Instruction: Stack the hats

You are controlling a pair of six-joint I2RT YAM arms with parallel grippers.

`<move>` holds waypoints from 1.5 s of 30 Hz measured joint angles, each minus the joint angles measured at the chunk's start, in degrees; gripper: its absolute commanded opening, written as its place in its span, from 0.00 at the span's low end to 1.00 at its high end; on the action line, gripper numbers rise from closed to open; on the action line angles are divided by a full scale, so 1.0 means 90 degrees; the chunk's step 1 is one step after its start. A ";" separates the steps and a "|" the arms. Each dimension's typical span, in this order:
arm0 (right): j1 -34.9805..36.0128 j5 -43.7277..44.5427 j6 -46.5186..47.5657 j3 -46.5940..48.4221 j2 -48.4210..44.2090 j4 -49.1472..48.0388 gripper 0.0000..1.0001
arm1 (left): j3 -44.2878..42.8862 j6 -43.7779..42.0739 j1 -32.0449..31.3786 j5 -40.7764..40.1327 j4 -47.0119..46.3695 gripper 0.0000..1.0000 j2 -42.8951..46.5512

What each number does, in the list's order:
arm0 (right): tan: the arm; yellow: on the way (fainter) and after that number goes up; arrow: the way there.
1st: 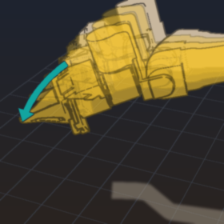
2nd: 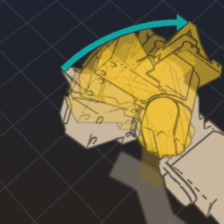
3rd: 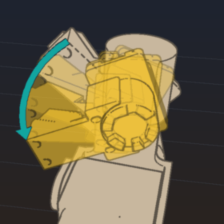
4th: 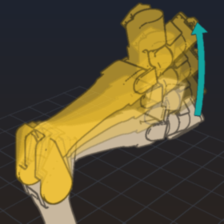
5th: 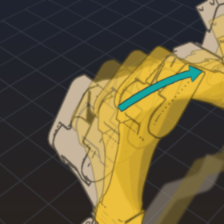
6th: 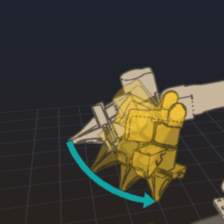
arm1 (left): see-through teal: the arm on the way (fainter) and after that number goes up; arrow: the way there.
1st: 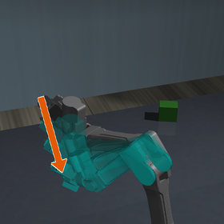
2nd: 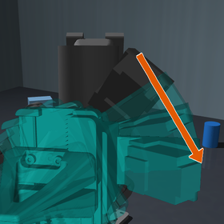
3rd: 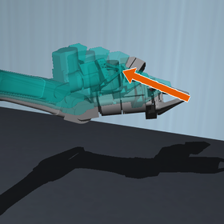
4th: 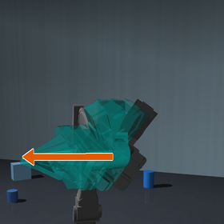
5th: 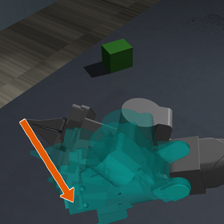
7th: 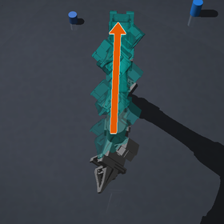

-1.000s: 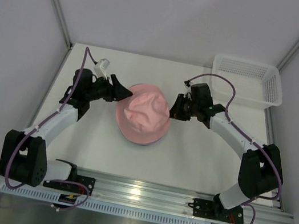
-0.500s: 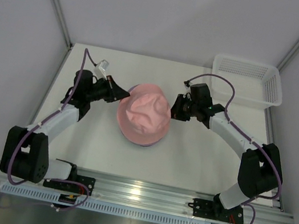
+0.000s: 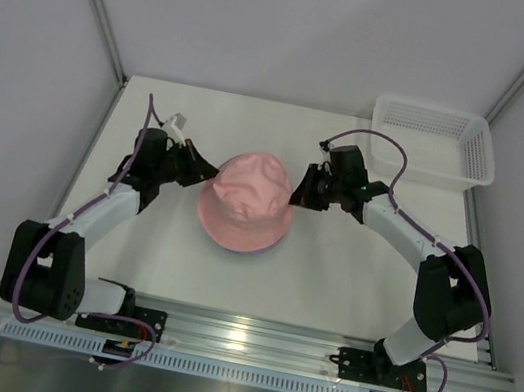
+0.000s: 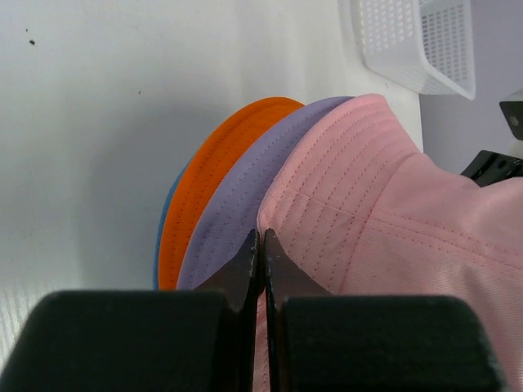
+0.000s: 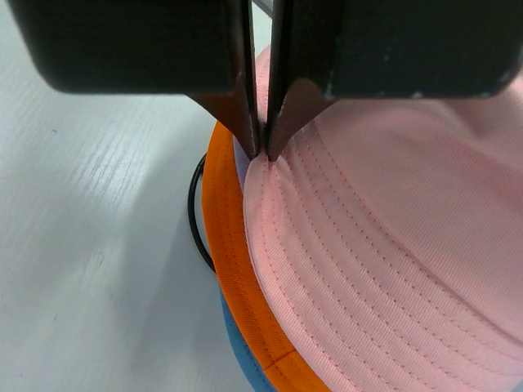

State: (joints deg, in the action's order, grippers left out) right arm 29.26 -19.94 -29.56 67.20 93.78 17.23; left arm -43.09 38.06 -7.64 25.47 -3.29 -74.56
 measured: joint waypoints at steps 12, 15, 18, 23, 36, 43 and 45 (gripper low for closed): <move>0.0024 0.0024 -0.0027 -0.0017 -0.0257 0.0253 0.42 | 0.0702 -0.0121 0.0007 -0.0017 -0.0299 0.20 0.0600; 0.0005 0.0092 0.0049 0.0100 -0.0418 0.0612 0.86 | 0.0464 -0.0430 0.0019 -0.0170 0.0364 0.71 0.0765; -0.0131 0.0284 0.0362 0.0566 -0.0520 0.1035 1.00 | -0.0083 -0.0729 0.0036 -0.0491 0.1158 0.99 0.0971; -0.0799 0.0527 0.0707 0.1749 -0.0627 0.1588 1.00 | -0.1826 -0.1275 0.0083 -0.1005 0.2297 0.99 0.1178; -0.2018 0.1797 0.1559 0.2538 -0.2346 0.2302 1.00 | -0.4204 -0.2555 0.0151 -0.2312 0.5183 1.00 0.2924; -0.2013 0.2312 0.1569 0.1350 -0.3934 0.2273 1.00 | -0.3215 -0.2684 0.0155 -0.2465 0.6373 1.00 0.4493; -0.2013 0.2390 0.1545 0.1166 -0.4119 0.2404 0.99 | -0.3101 -0.2681 0.0155 -0.2453 0.6560 1.00 0.4663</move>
State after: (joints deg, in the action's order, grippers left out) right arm 11.14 1.56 -15.66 77.69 56.71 38.87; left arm -71.00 13.93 -6.24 3.40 55.75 -32.60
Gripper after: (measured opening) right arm 0.993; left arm 0.994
